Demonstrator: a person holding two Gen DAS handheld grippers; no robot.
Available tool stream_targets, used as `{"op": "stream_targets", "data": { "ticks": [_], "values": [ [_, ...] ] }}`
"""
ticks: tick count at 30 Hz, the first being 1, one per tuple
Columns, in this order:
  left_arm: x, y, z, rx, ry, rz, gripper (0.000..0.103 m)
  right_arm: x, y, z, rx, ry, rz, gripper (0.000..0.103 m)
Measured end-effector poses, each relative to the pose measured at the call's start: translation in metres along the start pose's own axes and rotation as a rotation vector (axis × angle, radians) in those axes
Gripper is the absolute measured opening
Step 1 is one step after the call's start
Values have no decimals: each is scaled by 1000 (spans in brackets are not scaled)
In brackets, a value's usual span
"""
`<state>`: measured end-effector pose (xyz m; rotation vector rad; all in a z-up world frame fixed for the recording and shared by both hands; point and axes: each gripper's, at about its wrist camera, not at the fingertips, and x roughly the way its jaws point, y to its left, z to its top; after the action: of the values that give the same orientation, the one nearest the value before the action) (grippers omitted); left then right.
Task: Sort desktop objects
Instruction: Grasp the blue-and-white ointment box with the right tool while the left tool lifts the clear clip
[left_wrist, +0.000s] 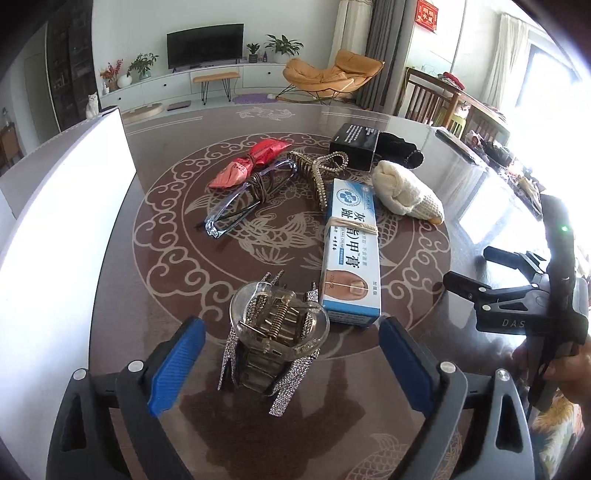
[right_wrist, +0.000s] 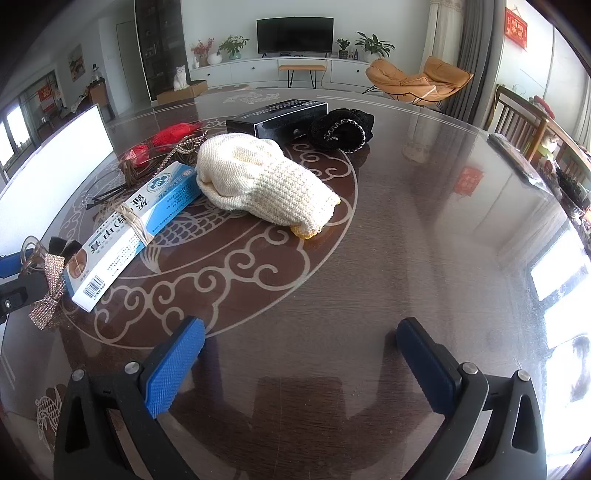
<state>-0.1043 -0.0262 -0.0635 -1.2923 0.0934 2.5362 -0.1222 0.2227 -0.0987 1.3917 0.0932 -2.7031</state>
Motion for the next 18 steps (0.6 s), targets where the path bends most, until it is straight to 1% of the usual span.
{"op": "stream_targets", "data": {
  "ticks": [2,3,4,5,6,7,8,9,10,12,13,15,16,17,18],
  "values": [
    [5,1,0,27,5,-9,96,0,0,0,0,0,0,103],
    [6,3,0,27,2,-20,90,1,1,0,0,0,0,103],
    [7,5,0,21,-9,-32,80,1,1,0,-1,0,0,103],
    [8,8,0,12,-12,-28,53,5,4,1,1,1,-1,103],
    [7,12,0,-4,-19,-35,50,5,3,3,-7,1,0,103],
    [5,16,-2,-28,-33,-50,50,7,4,5,-14,13,12,103],
    [2,19,-5,-51,-44,-50,49,8,2,5,-20,33,19,103],
    [-2,21,-10,-69,-52,-35,47,5,0,5,-10,51,27,103],
    [-9,22,-16,-85,-68,-15,43,1,-4,4,23,66,57,103],
    [-20,20,-28,-107,-84,41,42,-6,-11,6,131,86,176,103],
    [-24,18,-34,-116,-90,60,42,-4,-9,10,198,108,246,103],
    [-29,15,-41,-124,-87,79,42,2,4,22,283,161,349,103],
    [-30,14,-44,-124,-86,88,42,6,17,29,305,186,374,103],
    [-31,13,-45,-124,-87,94,42,11,30,39,309,199,376,103],
    [-33,14,-47,-130,-87,94,42,17,43,50,298,199,359,103]
  ]
}}
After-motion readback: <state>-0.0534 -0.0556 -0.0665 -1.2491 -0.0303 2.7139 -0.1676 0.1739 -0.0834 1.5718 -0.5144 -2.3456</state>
